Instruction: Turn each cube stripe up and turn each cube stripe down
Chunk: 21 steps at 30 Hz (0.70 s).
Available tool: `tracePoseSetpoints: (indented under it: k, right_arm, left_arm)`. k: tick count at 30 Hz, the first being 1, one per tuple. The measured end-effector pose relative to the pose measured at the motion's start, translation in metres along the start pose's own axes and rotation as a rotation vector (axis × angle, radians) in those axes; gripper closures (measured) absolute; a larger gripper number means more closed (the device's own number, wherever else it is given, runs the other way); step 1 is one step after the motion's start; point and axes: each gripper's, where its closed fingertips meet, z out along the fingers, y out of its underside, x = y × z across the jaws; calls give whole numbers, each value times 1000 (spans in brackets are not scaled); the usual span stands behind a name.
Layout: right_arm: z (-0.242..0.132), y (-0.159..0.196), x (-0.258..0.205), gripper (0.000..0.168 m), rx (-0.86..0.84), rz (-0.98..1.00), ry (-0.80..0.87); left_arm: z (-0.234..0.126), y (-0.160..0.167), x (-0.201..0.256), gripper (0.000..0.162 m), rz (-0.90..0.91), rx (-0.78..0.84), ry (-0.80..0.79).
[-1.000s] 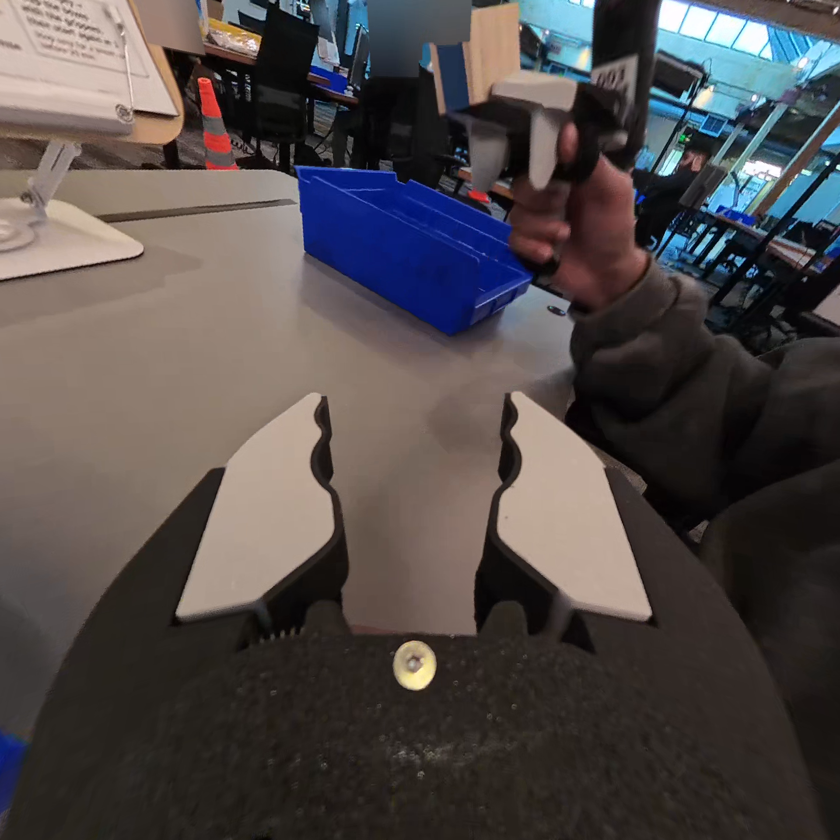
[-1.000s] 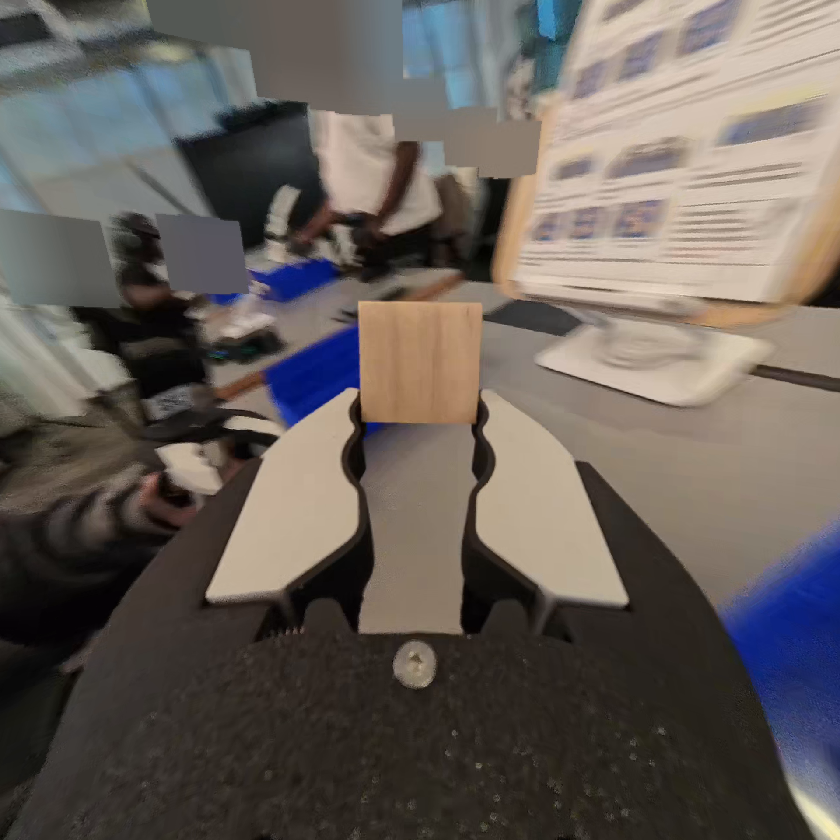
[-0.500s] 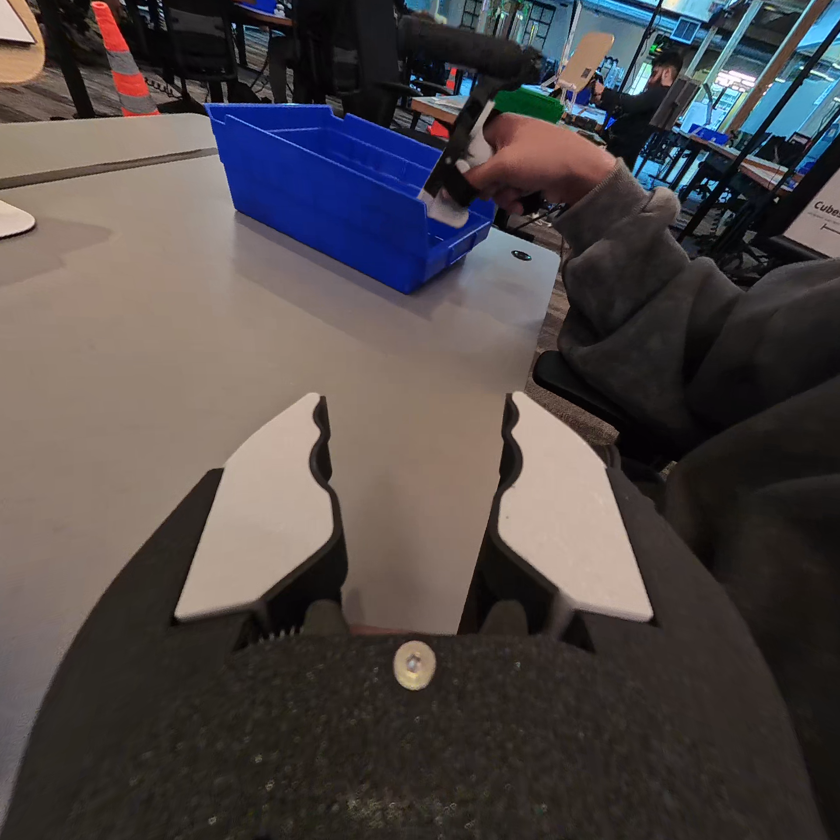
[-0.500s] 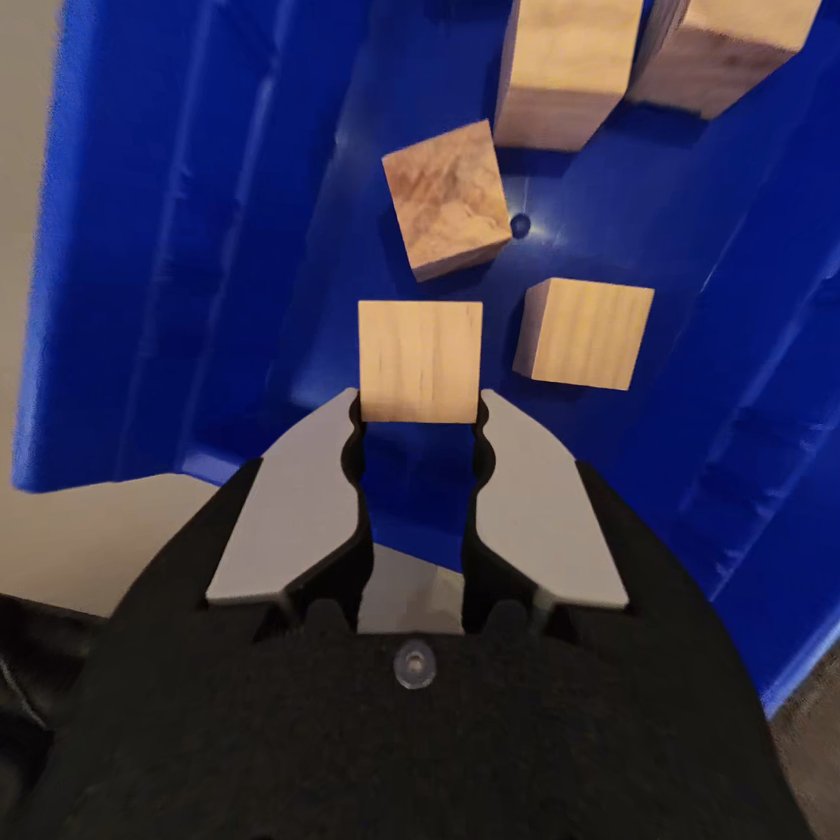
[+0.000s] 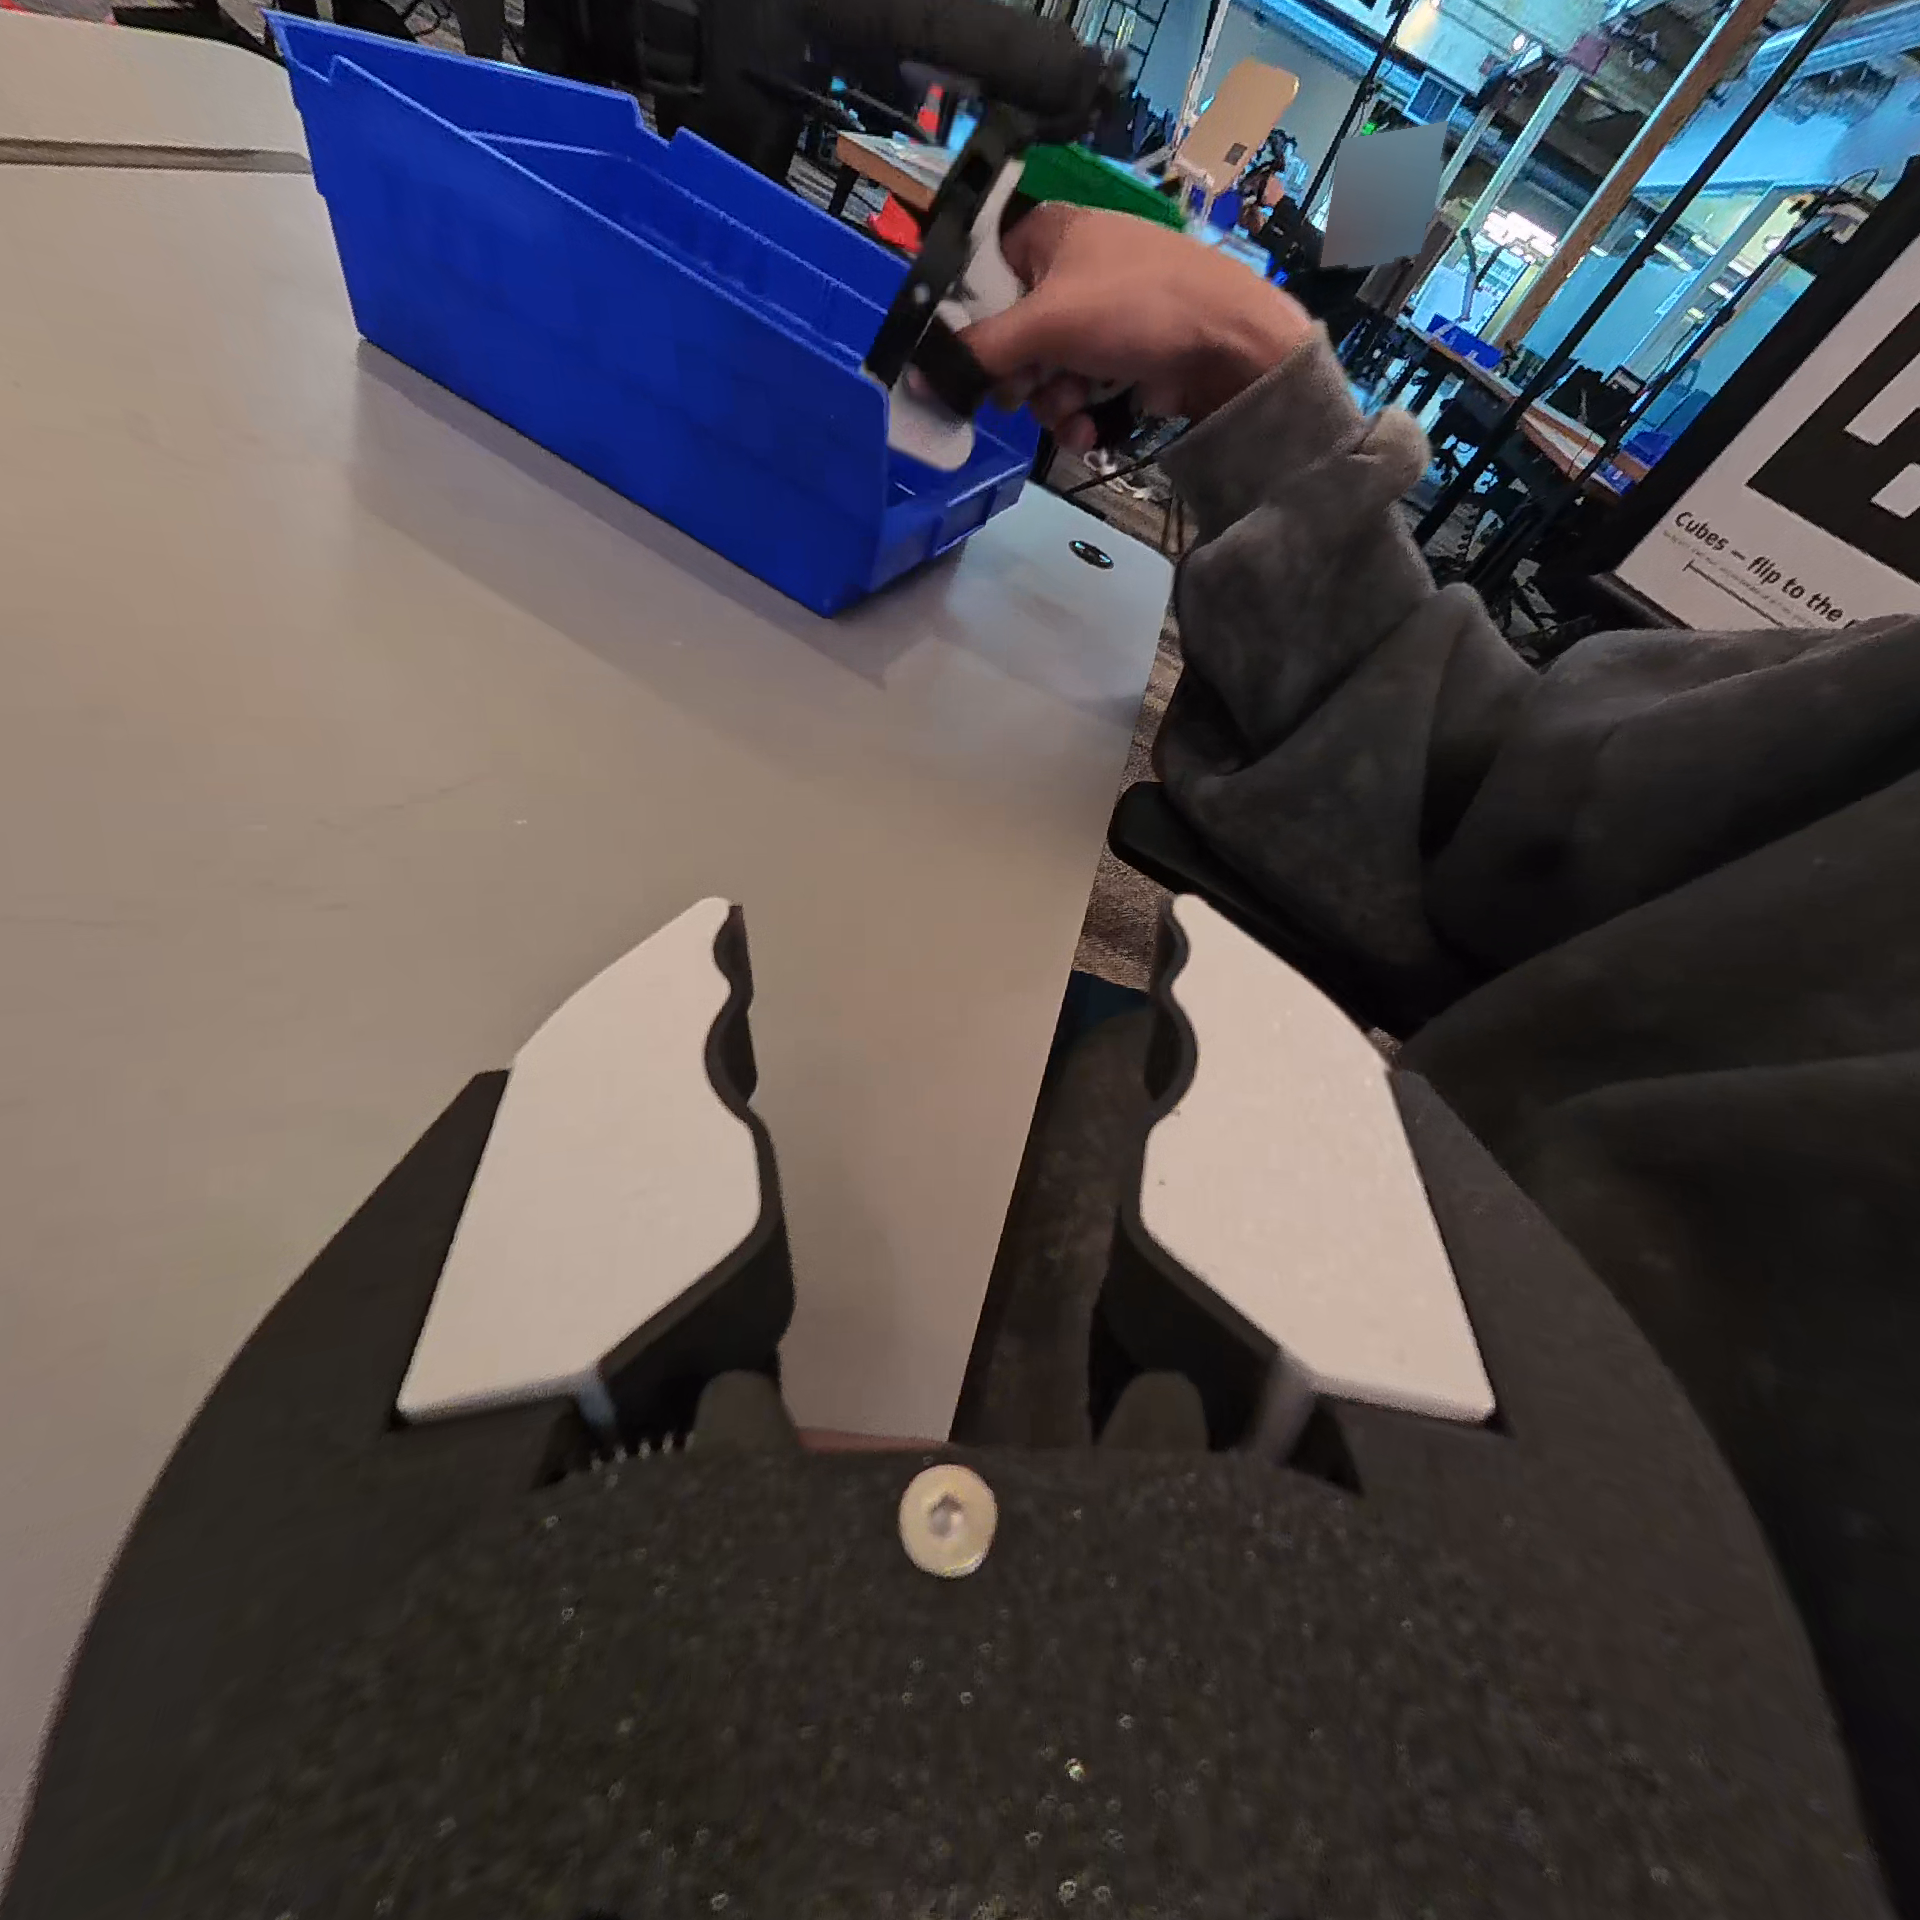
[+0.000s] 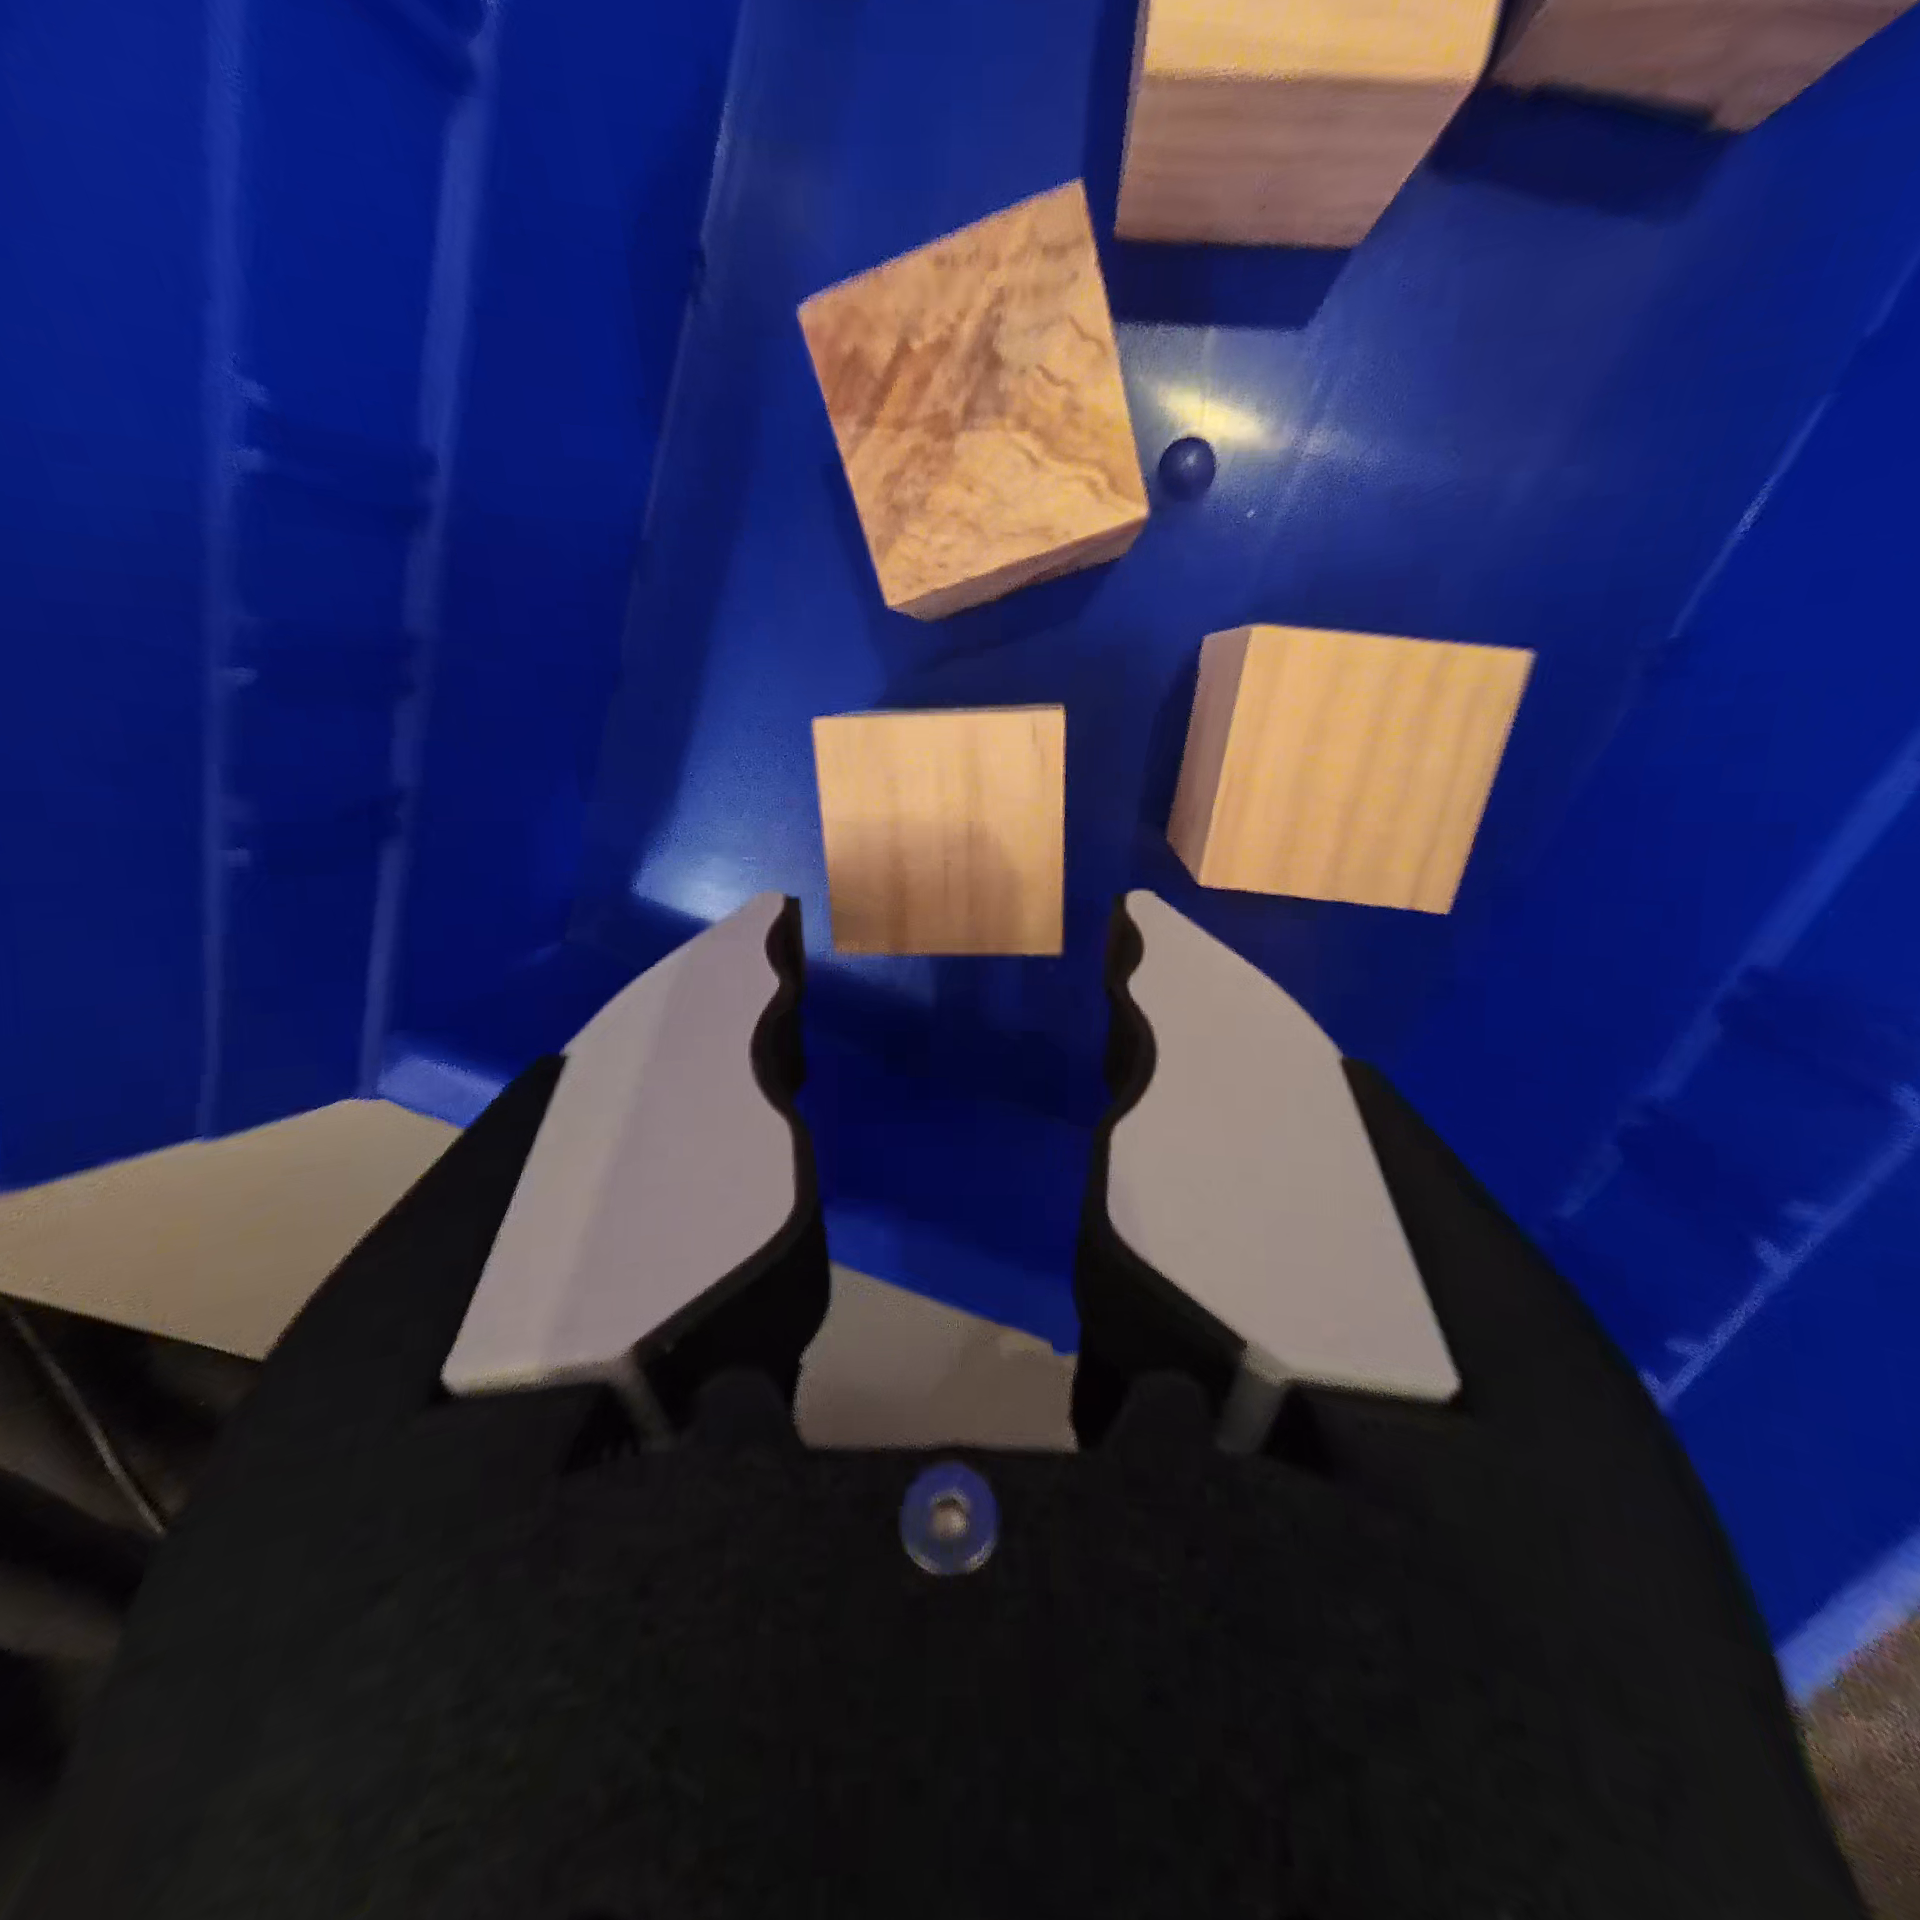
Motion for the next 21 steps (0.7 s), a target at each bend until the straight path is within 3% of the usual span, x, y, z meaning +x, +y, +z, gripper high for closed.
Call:
tracePoseSetpoints:
  k: [4, 7, 10, 12, 16, 19, 21]
  right_arm:
    - [-58, -21, -9, 109, 266, -53, 19]
    - [-133, -57, -75, 113, 768, -216, -161]
    - [-190, -66, -162, 110, 1249, -364, -406]
    - [-187, -64, -203, 112, 1399, -378, -474]
    - [-120, -52, -283, 102, 1312, -456, -580]
    - [-80, -50, -294, 105, 1257, -476, -443]
    - [-77, -51, -284, 112, 1264, -407, -409]
  left_arm:
    - [-5, -4, -9, 90, 41, 13, -63]
    - [-13, -11, -24, 92, 86, 47, -174]
    - [-31, -24, -48, 93, 146, 115, -360]
    - [-47, -33, -64, 92, 193, 163, -495]
    - [-82, -39, -100, 93, 245, 211, -774]
    - [-88, -38, -107, 92, 209, 218, -801]
    - [-90, -34, -112, 94, 182, 199, -827]
